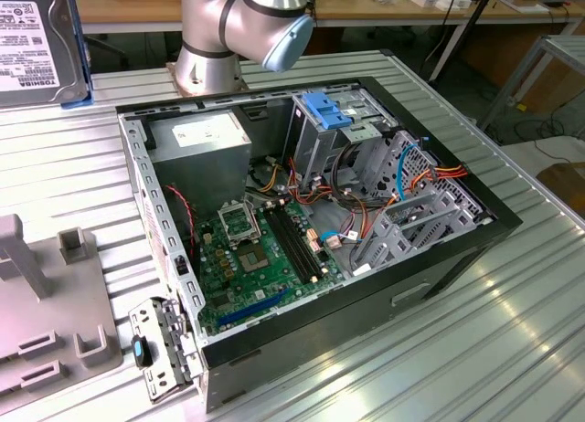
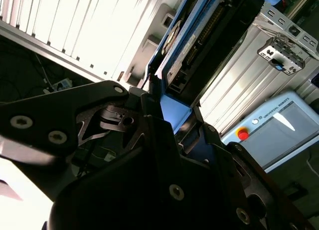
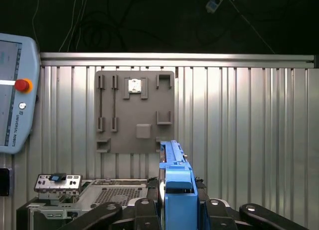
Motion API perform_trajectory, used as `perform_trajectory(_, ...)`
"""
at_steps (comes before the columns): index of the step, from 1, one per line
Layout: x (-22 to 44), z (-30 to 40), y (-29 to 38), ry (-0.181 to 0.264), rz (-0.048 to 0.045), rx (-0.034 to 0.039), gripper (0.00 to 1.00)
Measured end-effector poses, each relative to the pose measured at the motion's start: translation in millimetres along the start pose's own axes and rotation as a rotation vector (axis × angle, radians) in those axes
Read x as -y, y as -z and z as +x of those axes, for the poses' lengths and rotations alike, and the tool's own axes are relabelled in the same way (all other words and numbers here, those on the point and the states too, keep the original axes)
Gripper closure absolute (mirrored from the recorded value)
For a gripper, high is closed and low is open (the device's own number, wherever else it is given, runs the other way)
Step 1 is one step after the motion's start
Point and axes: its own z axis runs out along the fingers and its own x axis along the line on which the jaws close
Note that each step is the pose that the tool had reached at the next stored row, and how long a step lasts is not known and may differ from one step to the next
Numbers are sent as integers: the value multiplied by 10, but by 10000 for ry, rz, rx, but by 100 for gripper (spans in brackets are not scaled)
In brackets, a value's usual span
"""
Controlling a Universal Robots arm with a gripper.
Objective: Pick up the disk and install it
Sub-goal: 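Pick up the disk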
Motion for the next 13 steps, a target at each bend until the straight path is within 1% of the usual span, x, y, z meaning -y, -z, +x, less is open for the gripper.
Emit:
perform_trajectory(2,28,0,0,0,0,0,63)
perform_trajectory(9,94,3,1,0,-1,-1,63)
perform_trajectory(12,132,3,1,0,0,0,63)
perform_trajectory(13,154,3,2,0,-1,-1,63)
